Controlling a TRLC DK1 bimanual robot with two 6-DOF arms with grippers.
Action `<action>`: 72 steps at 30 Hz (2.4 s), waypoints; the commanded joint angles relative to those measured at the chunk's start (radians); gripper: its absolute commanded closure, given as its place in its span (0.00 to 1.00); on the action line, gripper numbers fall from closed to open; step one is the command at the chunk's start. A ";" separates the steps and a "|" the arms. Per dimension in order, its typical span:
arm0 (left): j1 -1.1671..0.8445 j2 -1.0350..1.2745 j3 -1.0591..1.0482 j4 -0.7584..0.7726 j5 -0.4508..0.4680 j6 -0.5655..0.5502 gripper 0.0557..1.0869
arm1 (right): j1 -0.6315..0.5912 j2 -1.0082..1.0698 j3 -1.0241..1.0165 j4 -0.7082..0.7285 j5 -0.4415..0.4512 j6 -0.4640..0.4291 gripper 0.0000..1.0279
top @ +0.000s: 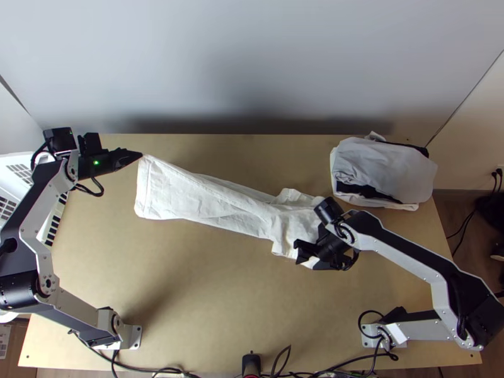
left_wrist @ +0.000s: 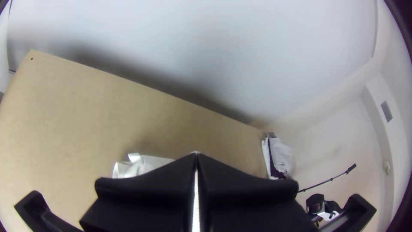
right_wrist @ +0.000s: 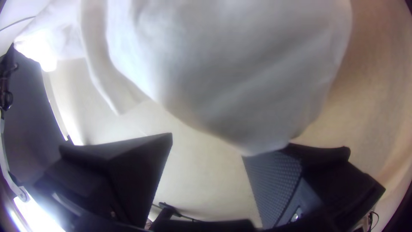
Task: Fold the t-shirt
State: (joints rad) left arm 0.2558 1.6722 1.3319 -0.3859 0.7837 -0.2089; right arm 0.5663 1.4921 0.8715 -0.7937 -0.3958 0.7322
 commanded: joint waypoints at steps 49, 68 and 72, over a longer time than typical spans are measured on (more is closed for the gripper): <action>0.033 -0.006 0.015 -0.007 0.034 -0.001 0.96 | 0.072 -0.259 0.287 -0.349 0.055 0.067 0.19; 0.042 -0.008 0.013 -0.011 0.034 0.000 0.96 | 0.014 -0.101 0.075 -0.044 0.057 0.015 0.21; 0.042 -0.008 0.016 -0.011 0.034 0.000 0.96 | 0.003 -0.078 0.092 0.022 0.080 0.075 0.98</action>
State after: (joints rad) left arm 0.2970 1.6623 1.3472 -0.3954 0.8185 -0.2089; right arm 0.5873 1.3560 0.9684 -0.8932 -0.3363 0.7593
